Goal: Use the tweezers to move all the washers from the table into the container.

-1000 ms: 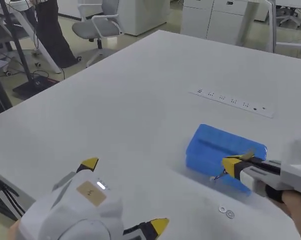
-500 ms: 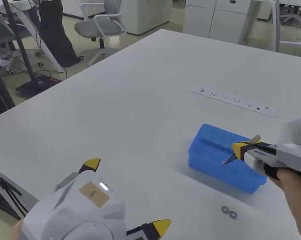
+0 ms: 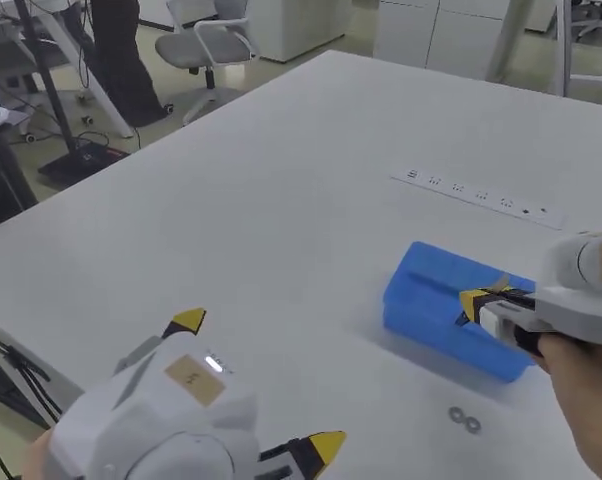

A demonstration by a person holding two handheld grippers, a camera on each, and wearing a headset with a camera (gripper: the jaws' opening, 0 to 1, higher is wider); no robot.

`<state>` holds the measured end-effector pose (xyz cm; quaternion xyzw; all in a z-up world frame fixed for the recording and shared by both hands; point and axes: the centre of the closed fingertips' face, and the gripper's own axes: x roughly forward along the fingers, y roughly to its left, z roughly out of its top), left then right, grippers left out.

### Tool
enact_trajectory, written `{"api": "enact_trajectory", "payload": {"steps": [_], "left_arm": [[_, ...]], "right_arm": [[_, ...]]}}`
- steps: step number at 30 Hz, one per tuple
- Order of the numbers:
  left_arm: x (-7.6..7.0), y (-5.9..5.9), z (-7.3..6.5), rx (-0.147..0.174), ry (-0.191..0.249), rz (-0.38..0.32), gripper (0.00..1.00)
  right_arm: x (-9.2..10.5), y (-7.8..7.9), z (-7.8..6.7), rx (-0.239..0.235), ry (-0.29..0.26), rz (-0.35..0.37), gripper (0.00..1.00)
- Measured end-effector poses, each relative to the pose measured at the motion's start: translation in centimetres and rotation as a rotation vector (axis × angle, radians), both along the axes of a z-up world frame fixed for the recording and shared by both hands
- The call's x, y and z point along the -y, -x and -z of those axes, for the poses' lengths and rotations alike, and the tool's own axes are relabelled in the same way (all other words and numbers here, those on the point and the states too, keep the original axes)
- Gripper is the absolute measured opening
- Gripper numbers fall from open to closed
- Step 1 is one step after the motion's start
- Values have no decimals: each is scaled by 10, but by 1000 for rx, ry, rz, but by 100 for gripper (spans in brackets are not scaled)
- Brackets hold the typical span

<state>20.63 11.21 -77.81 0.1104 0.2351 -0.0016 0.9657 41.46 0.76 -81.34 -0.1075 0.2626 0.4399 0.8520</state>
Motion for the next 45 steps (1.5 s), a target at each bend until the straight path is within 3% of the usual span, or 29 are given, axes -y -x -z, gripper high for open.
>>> {"api": "enact_trajectory", "payload": {"steps": [16,22,26,28,31,34,45], "left_arm": [[0,0,0,2,1,0,97],[0,-1,-1,5,3,0,97],[1,-1,-1,6,3,2,97],[1,-1,-1,5,2,3,97],[0,-1,-1,7,1,0,97],[-1,-1,-4,25,11,-6,97],[0,-1,-2,11,1,-1,97]], "right_arm": [[0,9,2,-17,3,11,2],[3,15,-21,21,-31,6,2],[5,27,-36,30,-67,-25,2],[8,32,-41,67,-62,-46,2],[10,42,-43,71,-60,-71,2],[12,52,-42,77,-50,-94,2],[25,67,-21,-3,-47,-95,1]]}}
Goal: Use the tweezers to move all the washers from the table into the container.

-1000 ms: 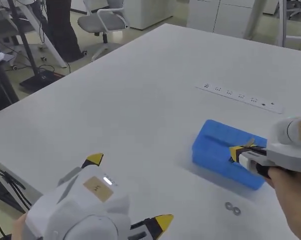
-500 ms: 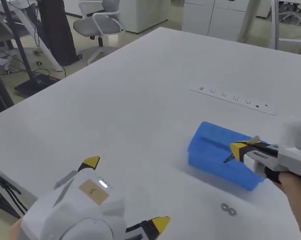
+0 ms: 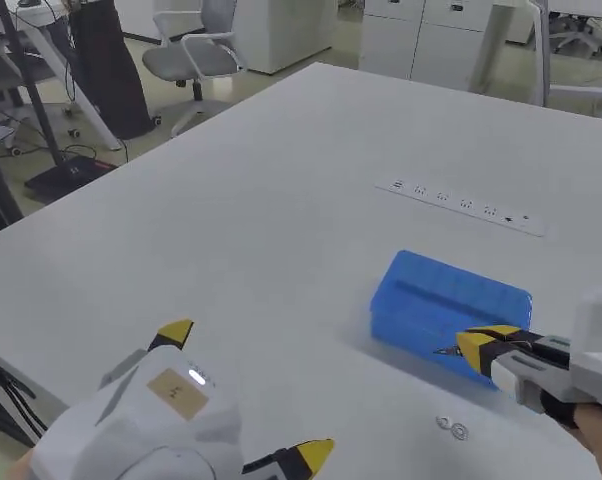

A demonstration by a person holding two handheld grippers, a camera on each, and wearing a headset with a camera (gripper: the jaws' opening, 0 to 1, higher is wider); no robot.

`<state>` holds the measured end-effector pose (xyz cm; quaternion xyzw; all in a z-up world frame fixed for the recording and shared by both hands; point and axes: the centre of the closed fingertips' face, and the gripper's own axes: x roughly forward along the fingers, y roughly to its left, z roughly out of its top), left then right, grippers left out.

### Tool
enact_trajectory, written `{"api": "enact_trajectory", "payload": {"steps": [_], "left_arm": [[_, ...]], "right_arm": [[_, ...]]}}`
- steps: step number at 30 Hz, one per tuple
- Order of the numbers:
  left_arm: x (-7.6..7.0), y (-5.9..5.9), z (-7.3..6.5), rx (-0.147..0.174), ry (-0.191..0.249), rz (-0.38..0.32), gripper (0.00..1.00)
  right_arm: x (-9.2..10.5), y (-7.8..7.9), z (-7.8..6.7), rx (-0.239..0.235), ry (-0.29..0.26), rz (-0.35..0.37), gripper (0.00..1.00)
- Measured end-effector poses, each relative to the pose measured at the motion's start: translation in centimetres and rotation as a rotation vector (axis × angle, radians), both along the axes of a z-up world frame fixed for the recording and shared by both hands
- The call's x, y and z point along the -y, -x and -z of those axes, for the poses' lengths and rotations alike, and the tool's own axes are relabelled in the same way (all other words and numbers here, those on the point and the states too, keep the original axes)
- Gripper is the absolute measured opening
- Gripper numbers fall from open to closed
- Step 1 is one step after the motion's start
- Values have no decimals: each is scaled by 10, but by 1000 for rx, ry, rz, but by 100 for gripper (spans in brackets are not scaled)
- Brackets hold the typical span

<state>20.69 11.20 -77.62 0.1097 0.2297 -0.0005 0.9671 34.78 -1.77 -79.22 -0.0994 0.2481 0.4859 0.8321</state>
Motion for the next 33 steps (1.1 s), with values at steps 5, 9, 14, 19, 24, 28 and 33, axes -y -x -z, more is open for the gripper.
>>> {"api": "enact_trajectory", "payload": {"steps": [5,9,14,19,24,28,33], "left_arm": [[0,0,0,1,0,-1,97],[-1,0,-1,4,0,-3,97],[-1,0,-1,5,0,-3,97],[-1,0,-1,6,0,-4,97],[-1,1,-1,4,-1,-4,97],[-2,1,-1,6,-1,-6,97],[-2,1,-1,4,-3,-7,97]], "right_arm": [[6,14,1,-21,16,-4,1],[16,26,7,-19,66,-22,1],[28,42,14,-39,105,-41,1],[35,56,22,-64,144,-66,1],[39,63,34,-85,190,-90,1],[38,68,37,-68,241,-120,1],[33,70,33,-68,256,-140,1]]}}
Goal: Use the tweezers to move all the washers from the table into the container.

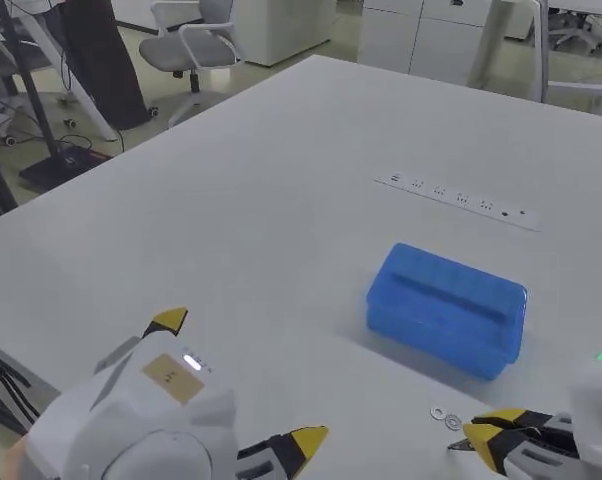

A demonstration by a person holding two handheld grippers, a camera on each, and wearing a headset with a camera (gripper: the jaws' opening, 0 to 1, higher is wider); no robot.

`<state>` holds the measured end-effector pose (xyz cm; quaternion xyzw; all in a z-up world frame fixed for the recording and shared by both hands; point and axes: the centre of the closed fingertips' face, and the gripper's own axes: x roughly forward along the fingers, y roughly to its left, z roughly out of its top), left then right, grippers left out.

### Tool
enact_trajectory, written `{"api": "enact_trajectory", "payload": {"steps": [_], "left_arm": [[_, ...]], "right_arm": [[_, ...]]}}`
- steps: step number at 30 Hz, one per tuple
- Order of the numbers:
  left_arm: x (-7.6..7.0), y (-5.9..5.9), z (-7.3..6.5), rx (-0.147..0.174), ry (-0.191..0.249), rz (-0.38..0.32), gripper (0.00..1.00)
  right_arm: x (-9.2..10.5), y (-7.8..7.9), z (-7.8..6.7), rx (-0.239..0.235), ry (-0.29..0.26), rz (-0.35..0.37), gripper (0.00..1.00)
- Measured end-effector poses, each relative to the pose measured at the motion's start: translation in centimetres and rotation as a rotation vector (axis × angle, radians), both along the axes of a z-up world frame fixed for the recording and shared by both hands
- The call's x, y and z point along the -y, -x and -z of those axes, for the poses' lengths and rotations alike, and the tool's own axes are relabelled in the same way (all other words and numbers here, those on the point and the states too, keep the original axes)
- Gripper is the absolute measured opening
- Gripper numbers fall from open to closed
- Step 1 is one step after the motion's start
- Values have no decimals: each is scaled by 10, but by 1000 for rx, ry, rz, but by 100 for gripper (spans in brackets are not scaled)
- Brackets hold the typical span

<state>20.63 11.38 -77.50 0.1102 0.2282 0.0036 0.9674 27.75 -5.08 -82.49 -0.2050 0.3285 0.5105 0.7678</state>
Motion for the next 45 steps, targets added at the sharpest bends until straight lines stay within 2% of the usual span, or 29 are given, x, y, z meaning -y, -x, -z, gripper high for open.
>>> {"api": "enact_trajectory", "payload": {"steps": [3,9,12,15,22,26,33,37,45], "left_arm": [[0,0,0,1,0,-1,97],[-1,0,0,3,1,-2,97],[-1,0,-1,3,0,-2,96],[-1,0,-1,3,-1,-2,96],[-1,0,0,1,-2,-3,96],[-1,0,0,0,-4,-4,96],[-1,0,0,-2,-5,-3,96],[-1,0,0,-3,-5,-4,96],[-1,0,1,-5,-6,-3,96]], "right_arm": [[-3,0,-1,11,17,-13,1],[-5,-5,0,25,6,-18,1],[-7,-7,-2,37,-22,-2,1],[-11,-9,-4,28,-68,35,1],[-17,-14,-6,29,-126,67,2],[-17,-15,-6,49,-142,75,2],[-18,-16,-9,23,-155,91,2],[-19,-23,-16,24,-182,109,2],[-24,-40,-16,42,-202,132,3]]}}
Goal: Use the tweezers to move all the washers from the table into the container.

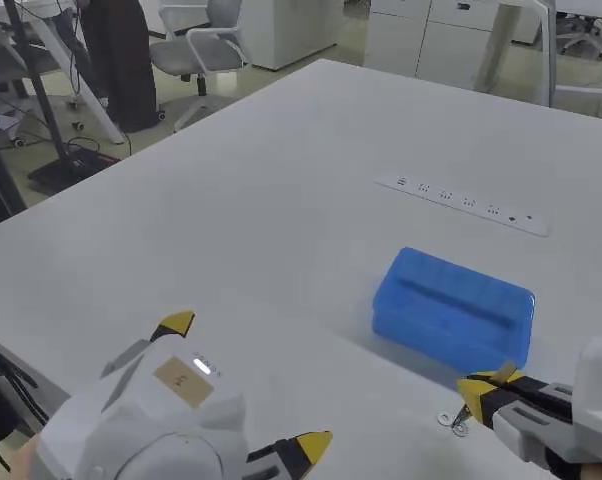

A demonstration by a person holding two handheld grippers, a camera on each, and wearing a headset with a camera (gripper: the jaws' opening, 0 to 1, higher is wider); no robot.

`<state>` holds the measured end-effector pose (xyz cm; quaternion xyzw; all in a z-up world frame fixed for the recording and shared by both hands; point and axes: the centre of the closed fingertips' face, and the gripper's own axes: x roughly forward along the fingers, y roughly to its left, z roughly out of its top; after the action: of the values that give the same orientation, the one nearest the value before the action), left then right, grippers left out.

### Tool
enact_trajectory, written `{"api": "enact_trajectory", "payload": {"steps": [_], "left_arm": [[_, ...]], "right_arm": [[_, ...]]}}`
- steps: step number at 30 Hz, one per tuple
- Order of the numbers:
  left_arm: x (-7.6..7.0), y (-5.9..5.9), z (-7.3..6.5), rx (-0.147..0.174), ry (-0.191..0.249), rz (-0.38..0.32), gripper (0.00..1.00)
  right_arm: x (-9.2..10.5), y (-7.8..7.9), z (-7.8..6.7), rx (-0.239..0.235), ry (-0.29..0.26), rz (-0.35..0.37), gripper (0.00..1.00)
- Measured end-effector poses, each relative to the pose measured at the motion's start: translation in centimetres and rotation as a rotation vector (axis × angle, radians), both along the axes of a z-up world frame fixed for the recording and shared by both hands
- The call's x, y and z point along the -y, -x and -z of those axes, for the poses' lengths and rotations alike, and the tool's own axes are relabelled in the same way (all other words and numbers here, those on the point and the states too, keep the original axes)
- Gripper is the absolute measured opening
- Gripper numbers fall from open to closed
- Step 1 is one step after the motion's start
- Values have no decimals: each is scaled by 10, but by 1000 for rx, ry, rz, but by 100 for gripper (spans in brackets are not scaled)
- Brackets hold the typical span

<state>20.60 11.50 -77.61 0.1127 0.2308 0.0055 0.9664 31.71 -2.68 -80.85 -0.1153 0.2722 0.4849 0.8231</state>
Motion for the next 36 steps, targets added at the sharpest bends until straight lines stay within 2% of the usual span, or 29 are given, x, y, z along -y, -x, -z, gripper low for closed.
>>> {"api": "enact_trajectory", "payload": {"steps": [8,17,36], "left_arm": [[0,0,1,-3,-1,0,96],[-1,0,2,-6,-2,-1,96],[0,1,-1,0,-1,-4,96]], "right_arm": [[-1,-13,7,7,-2,19,3],[-4,-11,10,0,-4,24,3],[1,-2,11,14,32,-2,2]]}}
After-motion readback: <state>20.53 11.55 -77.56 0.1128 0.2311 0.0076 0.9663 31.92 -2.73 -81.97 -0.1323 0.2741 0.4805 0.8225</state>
